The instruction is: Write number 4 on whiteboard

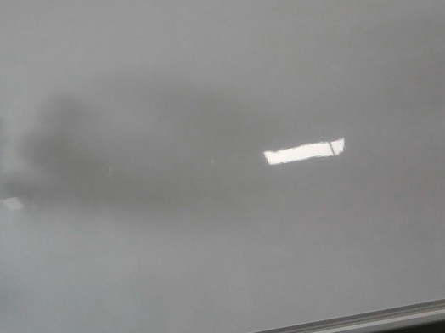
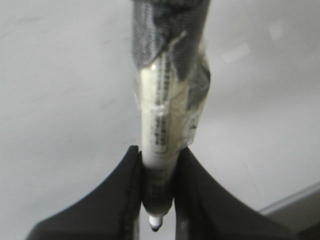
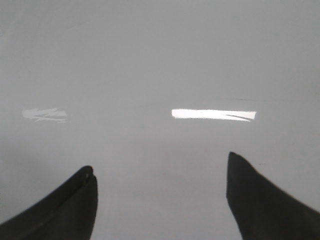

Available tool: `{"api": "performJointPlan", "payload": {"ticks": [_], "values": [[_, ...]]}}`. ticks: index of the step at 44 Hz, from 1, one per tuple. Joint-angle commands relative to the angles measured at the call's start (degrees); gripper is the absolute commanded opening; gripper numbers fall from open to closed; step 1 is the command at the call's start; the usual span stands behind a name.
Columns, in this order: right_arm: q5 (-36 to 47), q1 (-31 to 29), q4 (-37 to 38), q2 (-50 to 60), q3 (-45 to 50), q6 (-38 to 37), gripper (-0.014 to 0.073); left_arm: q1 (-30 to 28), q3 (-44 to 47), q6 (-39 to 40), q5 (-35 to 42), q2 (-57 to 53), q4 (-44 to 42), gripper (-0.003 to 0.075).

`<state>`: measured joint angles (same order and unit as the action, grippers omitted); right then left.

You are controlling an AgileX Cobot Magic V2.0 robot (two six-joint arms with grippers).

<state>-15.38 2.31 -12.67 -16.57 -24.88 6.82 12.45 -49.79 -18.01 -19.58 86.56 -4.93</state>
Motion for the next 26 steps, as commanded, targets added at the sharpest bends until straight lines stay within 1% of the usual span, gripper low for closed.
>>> {"api": "performJointPlan", "payload": {"ticks": [1, 3, 4, 5, 7, 9, 12, 17, 22, 26], "values": [[4.9, 0.0, -0.1, -0.8, -2.1, 0.1, 0.0559, 5.2, -3.6, -10.6, -6.1, -3.1, 5.5, -0.0019], [4.9, 0.0, -0.1, -0.8, -2.1, 0.1, 0.0559, 6.8, -4.5, -17.2, -10.5, -3.2, 10.4, -0.0019], [4.9, 0.0, -0.1, -0.8, -2.1, 0.1, 0.0559, 7.9, -5.2, -21.8, -12.9, -3.2, 13.3, -0.002], [4.9, 0.0, -0.1, -0.8, -2.1, 0.1, 0.0559, 8.5, -5.8, -24.0, -15.4, -3.2, 16.3, -0.002], [4.7, 0.0, -0.1, -0.8, -2.1, 0.1, 0.0559, 9.7, -6.8, -31.2, -21.2, -3.2, 23.7, -0.002], [4.1, 0.0, -0.1, -0.8, -2.1, 0.1, 0.0559, 10.6, -7.7, -36.3, -25.0, -3.2, 28.1, -0.002], [3.1, 0.0, -0.1, -0.8, -2.1, 0.1, 0.0559, 11.9, -9.0, -41.5, -30.9, -3.2, 33.7, -0.002], [1.0, 0.0, -0.1, -0.9, -2.1, 0.1, 0.0559, 15.4, -10.2, -47.0, -35.3, -3.2, 32.9, -0.002], [0.3, 0.0, -0.1, -1.0, -2.1, 0.1, 0.0559, 19.1, -10.3, -47.2, -36.0, -3.2, 29.9, -0.002], [0.1, 0.0, -0.1, -1.0, -2.1, 0.2, 0.0559, 21.2, -10.3, -47.2, -36.0, -3.2, 29.2, -0.002]]}}
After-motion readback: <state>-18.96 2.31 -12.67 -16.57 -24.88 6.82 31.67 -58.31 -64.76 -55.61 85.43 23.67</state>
